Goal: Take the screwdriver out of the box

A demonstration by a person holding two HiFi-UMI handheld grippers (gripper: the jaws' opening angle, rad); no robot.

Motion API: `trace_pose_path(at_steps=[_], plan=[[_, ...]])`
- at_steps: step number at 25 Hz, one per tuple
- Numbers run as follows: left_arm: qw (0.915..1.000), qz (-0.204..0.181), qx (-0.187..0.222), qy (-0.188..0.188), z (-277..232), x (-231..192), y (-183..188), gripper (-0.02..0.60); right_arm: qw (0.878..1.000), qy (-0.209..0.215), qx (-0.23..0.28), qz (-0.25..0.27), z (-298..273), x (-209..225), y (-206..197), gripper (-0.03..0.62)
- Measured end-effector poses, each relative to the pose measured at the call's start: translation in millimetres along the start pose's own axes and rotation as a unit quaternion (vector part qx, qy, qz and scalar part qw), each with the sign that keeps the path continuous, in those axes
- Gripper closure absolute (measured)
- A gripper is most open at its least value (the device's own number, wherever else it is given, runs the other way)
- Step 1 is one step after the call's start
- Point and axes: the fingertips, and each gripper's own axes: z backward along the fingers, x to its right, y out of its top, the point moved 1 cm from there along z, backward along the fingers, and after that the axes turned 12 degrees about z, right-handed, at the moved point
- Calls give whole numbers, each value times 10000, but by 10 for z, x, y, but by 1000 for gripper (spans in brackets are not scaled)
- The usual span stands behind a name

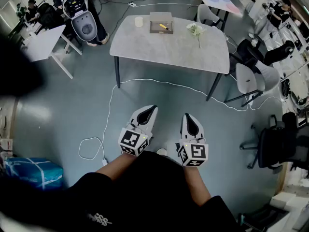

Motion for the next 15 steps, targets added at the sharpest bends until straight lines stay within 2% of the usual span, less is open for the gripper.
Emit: trace_pose_path(at_steps=[5, 10, 15], plan=[[10000, 6, -49, 59, -62, 169, -136, 566, 9999, -11, 94, -117, 107, 182, -68, 582], [9997, 40, -145, 181, -77, 57, -163, 566, 9997, 108, 78, -195, 54, 178, -119, 582], [9995, 159, -155, 208, -302, -132, -192, 566, 9997, 134, -74, -168, -166, 294, -220, 580]])
